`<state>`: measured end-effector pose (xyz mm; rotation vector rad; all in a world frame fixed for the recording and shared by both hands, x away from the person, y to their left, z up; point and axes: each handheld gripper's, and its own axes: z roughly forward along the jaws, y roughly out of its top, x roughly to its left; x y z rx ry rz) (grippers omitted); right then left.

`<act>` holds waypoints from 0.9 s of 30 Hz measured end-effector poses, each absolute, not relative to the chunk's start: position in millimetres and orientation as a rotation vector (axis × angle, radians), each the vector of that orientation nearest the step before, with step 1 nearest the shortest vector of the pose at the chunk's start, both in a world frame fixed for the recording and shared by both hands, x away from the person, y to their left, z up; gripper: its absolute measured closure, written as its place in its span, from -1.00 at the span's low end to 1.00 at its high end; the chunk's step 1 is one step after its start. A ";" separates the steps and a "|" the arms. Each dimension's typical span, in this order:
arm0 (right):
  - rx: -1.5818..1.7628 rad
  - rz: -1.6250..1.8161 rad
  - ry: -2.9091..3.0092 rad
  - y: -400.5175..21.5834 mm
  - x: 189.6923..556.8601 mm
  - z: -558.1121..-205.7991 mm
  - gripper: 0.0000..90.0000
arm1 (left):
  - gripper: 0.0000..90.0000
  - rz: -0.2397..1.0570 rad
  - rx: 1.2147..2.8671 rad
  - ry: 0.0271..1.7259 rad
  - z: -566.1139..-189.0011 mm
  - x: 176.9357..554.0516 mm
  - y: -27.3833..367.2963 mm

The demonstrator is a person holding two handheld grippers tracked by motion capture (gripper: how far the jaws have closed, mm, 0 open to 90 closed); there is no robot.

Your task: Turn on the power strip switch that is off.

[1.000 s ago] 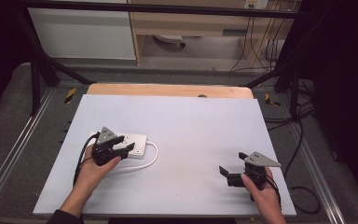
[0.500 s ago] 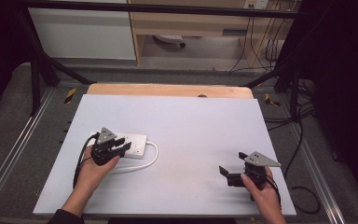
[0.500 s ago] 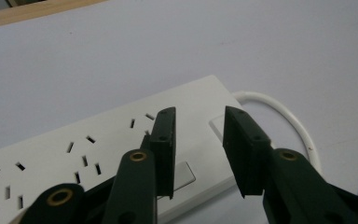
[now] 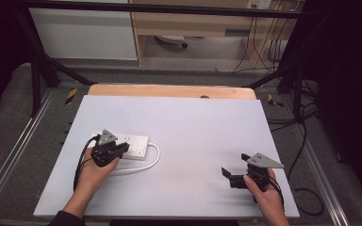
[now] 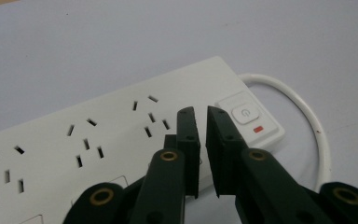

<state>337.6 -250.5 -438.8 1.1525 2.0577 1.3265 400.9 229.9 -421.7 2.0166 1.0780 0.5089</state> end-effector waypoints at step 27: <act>1.153 1.329 2.058 -250.7 337.5 -438.7 -0.95 | 1.00 0.486 2.060 1.105 -425.4 405.4 230.3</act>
